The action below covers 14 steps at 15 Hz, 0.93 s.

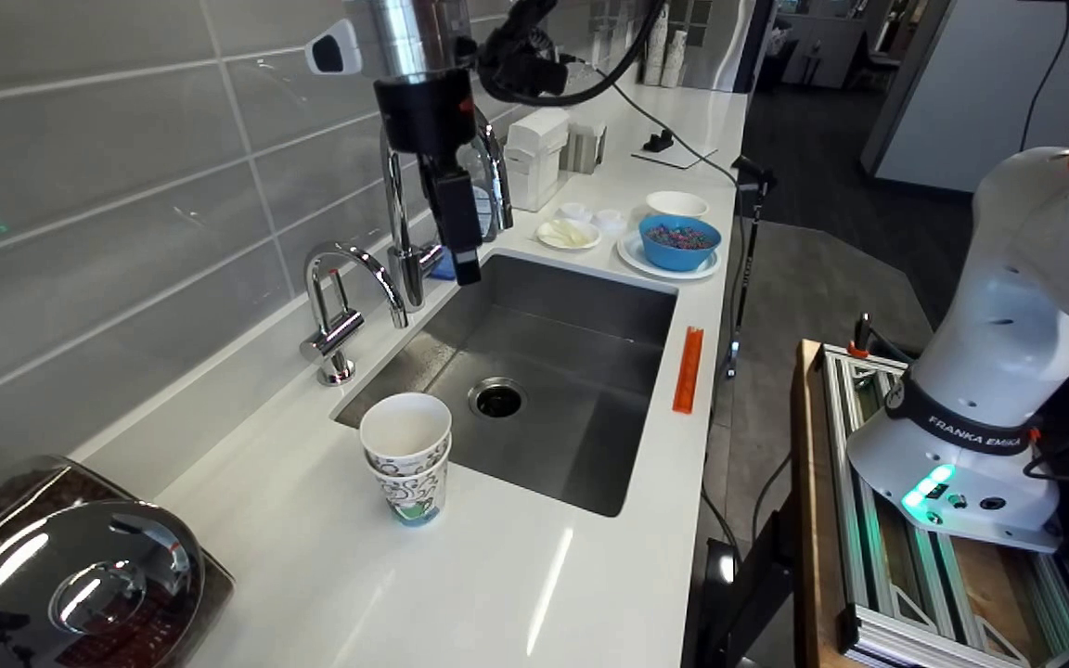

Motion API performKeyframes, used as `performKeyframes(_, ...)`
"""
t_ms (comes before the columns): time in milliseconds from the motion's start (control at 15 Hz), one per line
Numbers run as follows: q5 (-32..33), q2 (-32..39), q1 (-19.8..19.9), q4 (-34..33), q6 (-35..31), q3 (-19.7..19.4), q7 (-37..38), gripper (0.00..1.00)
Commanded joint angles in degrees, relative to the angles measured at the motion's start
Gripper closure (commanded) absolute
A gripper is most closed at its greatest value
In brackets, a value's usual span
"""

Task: Pour the liquid out of the cup in the sink and place it in the cup on the left side of the counter.

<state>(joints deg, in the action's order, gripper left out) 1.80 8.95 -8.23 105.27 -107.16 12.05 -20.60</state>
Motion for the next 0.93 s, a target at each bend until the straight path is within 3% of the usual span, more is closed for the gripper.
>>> performKeyframes(0, -1.72, -8.23, 0.49, 9.88, -5.06, -1.57, 4.77, 0.00)
performKeyframes(400, -0.46, -18.48, 0.90, 21.61, -10.52, -3.79, 13.01, 0.00)
performKeyframes(867, -0.21, -29.45, 1.72, 32.51, -10.31, -5.70, 17.13, 0.00)
